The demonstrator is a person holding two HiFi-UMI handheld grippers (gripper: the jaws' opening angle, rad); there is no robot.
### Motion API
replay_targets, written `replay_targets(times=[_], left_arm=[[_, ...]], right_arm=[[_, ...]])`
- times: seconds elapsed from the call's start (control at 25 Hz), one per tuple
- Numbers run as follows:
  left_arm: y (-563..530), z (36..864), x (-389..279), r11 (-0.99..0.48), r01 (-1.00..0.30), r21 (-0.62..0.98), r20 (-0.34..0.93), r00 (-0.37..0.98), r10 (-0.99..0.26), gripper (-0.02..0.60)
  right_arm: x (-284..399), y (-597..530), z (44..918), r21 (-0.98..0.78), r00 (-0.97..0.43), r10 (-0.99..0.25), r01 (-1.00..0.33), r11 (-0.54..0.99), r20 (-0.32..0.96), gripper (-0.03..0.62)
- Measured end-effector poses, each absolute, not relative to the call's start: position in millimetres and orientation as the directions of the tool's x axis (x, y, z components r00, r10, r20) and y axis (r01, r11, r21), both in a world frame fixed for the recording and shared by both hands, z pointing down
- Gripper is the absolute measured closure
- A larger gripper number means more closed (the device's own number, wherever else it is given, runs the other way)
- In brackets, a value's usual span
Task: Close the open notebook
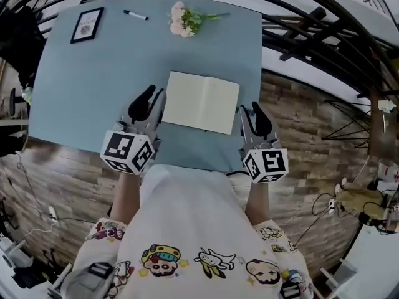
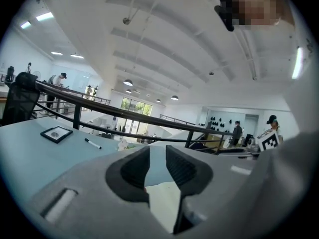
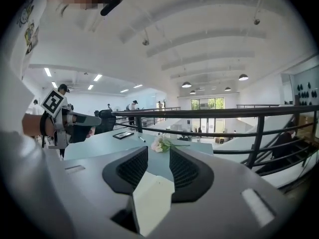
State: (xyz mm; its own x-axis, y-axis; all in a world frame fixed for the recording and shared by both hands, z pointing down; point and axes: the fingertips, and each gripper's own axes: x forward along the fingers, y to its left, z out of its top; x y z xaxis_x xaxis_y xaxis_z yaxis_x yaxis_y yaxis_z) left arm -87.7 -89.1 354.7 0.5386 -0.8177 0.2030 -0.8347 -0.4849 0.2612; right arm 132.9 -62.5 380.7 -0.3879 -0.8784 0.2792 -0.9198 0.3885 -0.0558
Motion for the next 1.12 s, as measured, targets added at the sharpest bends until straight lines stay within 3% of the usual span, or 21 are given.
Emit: replay_targets(times=[0.28, 0.72, 1.12], left_arm=[[-71.5, 359.7, -78.1, -0.404, -0.878, 0.258, 0.233, 0.462, -0.855, 0.488], [-77.6, 376.6, -71.7, -0.416, -0.864, 0.285, 0.248, 0.486, -0.838, 0.488], [-74.6, 411.5, -60.8, -0.411, -0.833, 0.372, 0.297, 0.526, -0.797, 0.488]], right_arm=[[135.1, -65.5, 389.2, -0.096, -0.491, -0.82, -0.869, 0.486, 0.292, 0.461], [135.8, -65.4, 400.3, -0.111, -0.473, -0.82, -0.879, 0.464, 0.322, 0.461], [133.3, -63.2, 443.2, -0.153, -0.479, -0.768, -0.874, 0.461, 0.426, 0.428]])
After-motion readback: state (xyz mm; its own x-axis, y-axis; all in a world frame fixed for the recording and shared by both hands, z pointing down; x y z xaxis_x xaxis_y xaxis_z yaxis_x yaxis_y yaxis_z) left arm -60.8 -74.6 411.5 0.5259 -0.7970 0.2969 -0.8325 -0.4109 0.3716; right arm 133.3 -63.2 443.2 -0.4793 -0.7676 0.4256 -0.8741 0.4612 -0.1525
